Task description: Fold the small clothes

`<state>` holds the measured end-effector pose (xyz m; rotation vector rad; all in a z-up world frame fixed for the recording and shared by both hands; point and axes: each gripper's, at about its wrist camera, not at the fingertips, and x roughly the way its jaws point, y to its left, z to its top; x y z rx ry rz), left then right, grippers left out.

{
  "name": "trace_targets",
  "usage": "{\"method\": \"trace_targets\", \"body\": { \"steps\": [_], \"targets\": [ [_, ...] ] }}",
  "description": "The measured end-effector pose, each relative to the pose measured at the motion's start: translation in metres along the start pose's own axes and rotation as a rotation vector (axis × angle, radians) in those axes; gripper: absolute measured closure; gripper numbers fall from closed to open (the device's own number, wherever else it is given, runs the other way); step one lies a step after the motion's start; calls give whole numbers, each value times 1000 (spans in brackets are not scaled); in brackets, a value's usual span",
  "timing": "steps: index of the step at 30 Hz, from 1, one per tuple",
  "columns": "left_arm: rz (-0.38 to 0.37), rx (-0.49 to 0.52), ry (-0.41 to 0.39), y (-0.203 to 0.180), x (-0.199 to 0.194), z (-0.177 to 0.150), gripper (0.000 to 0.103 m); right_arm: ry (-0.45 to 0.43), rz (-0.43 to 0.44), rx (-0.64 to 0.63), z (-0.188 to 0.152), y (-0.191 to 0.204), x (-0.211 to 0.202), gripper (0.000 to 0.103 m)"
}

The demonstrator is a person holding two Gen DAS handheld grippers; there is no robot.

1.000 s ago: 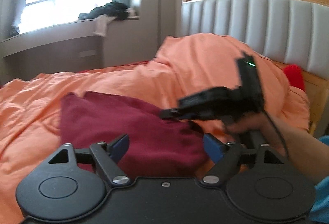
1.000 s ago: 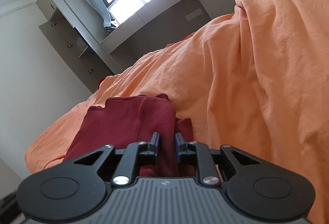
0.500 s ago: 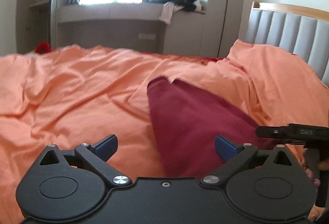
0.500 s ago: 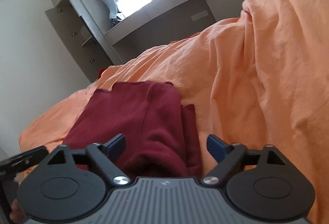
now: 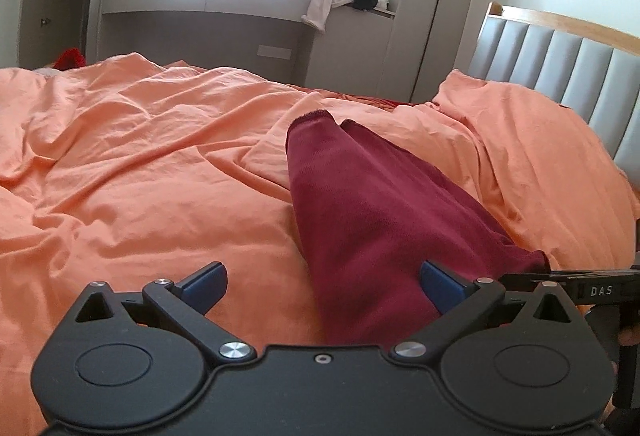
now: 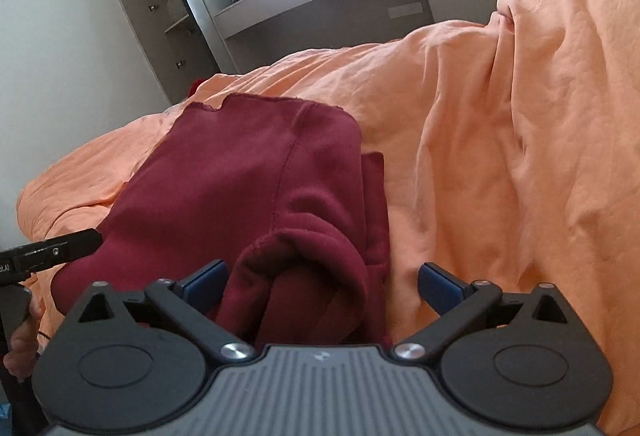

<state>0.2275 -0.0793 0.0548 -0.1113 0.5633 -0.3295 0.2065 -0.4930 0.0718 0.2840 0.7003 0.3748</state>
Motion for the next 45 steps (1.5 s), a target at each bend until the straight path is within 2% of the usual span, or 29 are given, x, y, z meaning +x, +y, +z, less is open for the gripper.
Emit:
{"method": "trace_targets", "body": {
  "steps": [5,14,22,26,30,32,34,36,41,45],
  "targets": [
    [-51,-41,-3,13,4,-10,0,6,-5,13,-7,0,4,0],
    [-63,6,-38,13,5,-19,0,3,5,23,-10,-3,-6,0],
    [-69,12,-44,15,7,-21,0,-135,67,179,2,-24,-19,0],
    [-79,13,-49,17,7,-22,0,-142,136,221,11,-31,-6,0],
    [-79,18,-55,16,7,-23,0,-154,149,214,19,-35,7,0],
    [-80,19,-56,16,7,-24,0,-162,155,223,19,-38,13,4],
    [-80,18,-56,16,7,-24,0,-140,153,230,19,-39,20,13],
    [-82,19,-58,16,7,-24,0,-119,130,222,17,-38,26,17],
    [-105,17,-72,18,5,-20,0,-130,97,166,11,-28,32,20],
    [-132,9,-72,19,9,-8,0,-128,93,181,10,-30,33,18]
  ]
}}
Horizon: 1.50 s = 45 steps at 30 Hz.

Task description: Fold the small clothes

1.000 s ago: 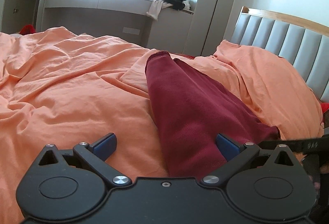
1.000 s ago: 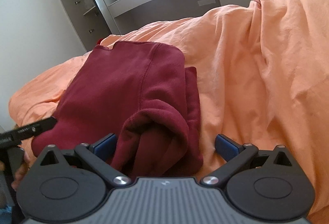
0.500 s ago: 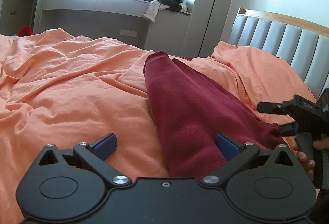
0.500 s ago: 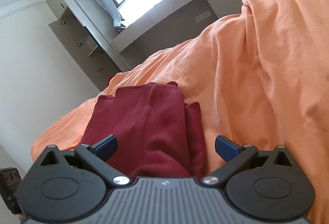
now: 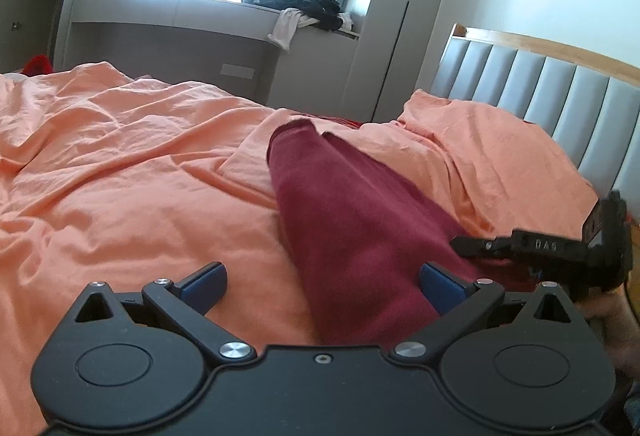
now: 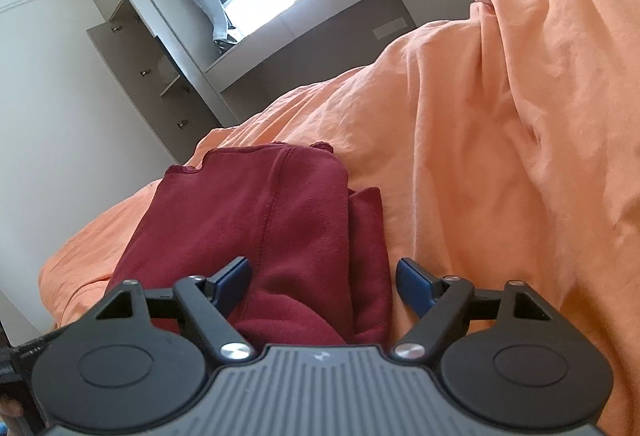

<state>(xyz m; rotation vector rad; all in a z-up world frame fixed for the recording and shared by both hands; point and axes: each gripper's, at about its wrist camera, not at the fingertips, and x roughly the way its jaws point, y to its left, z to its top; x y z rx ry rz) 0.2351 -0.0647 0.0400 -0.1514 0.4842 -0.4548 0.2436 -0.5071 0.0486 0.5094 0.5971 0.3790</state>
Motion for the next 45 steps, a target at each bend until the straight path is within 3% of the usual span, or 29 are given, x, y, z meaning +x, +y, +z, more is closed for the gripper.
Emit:
{"method": "trace_targets", "body": {
  "steps": [6,9,17,40,45],
  "targets": [
    [-30,-65,51,6,26,25,0,5,-2,-2,4,7,7,12],
    [7,-58,95,9,42,29,0,5,8,20,7,4,9,10],
    [53,61,29,4,41,9,0,12,13,33,6,0,17,4],
    [46,21,30,10,35,7,0,-4,14,46,2,-2,18,1],
    [8,-19,25,14,31,9,0,-4,12,51,2,-2,18,1]
  ]
}}
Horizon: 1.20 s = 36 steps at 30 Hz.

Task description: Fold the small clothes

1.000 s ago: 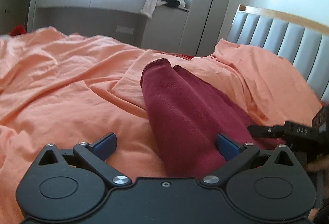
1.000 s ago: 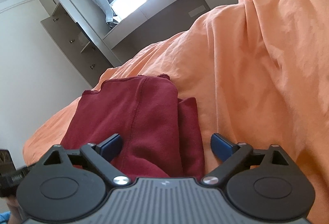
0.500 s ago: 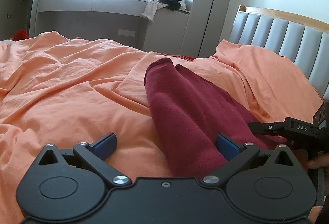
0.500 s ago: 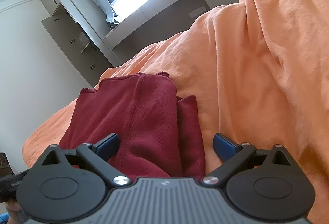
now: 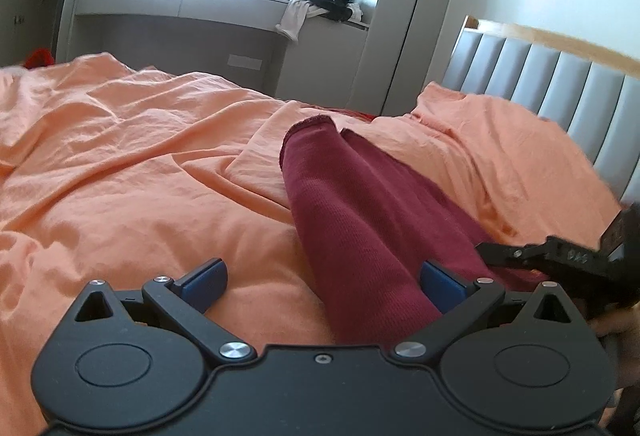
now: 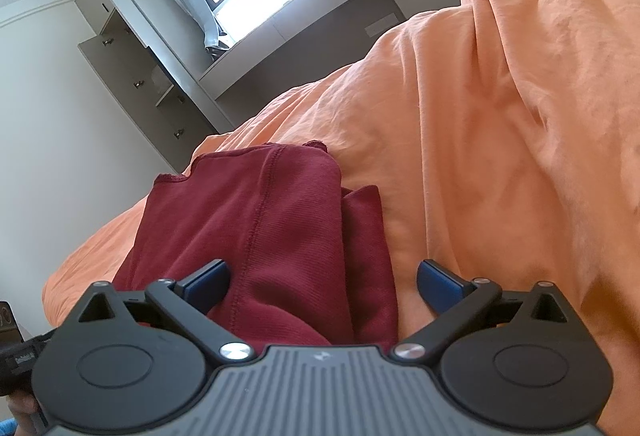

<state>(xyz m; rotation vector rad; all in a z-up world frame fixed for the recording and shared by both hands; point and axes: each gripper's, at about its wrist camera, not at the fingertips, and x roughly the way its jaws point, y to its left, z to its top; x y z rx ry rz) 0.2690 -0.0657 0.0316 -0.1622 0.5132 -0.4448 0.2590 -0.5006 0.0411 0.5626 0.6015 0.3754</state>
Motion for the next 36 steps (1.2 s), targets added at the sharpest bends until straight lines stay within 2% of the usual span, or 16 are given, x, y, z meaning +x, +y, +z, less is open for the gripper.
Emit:
{"method": "trace_targets", "body": {
  "steps": [5,8,11,14,19,23,27,30,33,36],
  "targets": [
    [-148,-81,-21,5,-11,0,0,11,-6,-13,1,2,-2,1],
    [-208,-61,-7,-1,-15,-3,0,21,-12,-31,-1,3,-6,1],
    [-189,-2,33,-9,-12,-11,0,29,-7,-41,-3,2,-10,1],
    [-170,70,14,-13,-14,-18,0,20,15,-40,-5,-2,-18,1],
    [-205,49,9,-3,-9,-20,0,2,74,28,2,-13,-24,0],
    [-223,77,-3,-3,-7,-22,0,-36,130,113,12,-26,-24,1],
    [-230,74,-12,-2,-7,-24,0,-5,115,114,14,-27,-15,23],
    [-231,77,-12,-1,-7,-25,0,12,156,148,14,-29,-14,39],
    [-231,76,-9,0,-8,-25,0,26,190,168,17,-29,-12,42],
    [-226,76,-8,-1,-8,-24,0,33,194,191,18,-32,-10,37]
  ]
}}
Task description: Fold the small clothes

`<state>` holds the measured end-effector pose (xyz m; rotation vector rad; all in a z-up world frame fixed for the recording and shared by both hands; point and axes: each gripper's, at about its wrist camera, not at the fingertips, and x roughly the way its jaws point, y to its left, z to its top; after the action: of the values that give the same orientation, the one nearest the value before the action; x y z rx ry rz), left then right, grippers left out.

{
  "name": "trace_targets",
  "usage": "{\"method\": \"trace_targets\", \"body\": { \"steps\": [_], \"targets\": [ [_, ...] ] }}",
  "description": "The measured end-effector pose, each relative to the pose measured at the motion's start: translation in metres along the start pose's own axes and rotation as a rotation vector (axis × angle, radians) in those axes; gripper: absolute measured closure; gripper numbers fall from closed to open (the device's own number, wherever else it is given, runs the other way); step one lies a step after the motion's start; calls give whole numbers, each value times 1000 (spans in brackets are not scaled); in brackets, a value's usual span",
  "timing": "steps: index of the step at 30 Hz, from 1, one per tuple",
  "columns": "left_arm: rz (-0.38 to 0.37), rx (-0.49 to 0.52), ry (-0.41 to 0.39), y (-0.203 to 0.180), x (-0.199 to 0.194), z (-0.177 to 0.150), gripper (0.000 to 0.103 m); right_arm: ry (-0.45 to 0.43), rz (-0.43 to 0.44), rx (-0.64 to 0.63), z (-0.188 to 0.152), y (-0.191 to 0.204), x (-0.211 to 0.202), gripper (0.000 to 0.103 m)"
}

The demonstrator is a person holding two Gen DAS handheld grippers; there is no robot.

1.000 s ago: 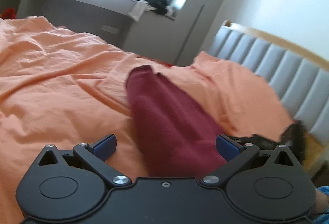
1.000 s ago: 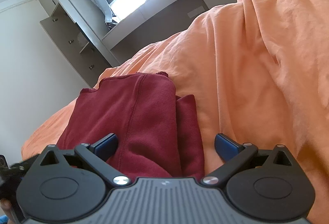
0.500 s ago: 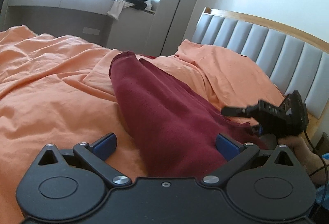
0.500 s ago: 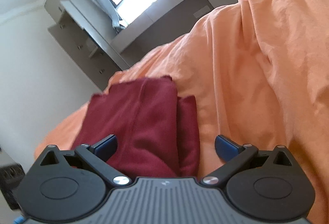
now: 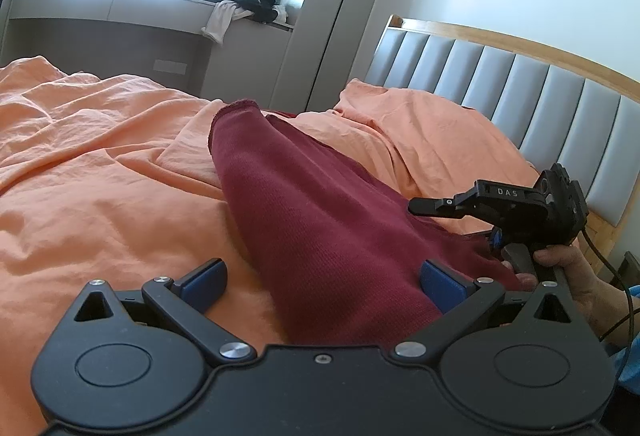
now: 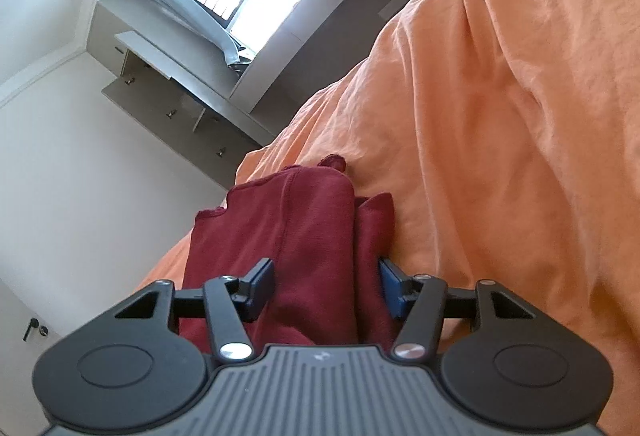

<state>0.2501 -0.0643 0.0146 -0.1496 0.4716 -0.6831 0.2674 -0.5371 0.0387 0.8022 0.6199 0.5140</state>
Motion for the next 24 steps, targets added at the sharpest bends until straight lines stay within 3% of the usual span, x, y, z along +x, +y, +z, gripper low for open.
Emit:
{"method": "trace_targets", "body": {
  "steps": [7,14,24],
  "targets": [
    [3,-19,9,0,1,2,0,31,-30,-31,-1,2,8,38],
    [-33,-117,34,4,6,11,0,16,-28,-28,-6,1,7,42],
    [7,-104,63,0,9,11,0,-5,-29,-10,-11,-2,4,39]
  ]
}}
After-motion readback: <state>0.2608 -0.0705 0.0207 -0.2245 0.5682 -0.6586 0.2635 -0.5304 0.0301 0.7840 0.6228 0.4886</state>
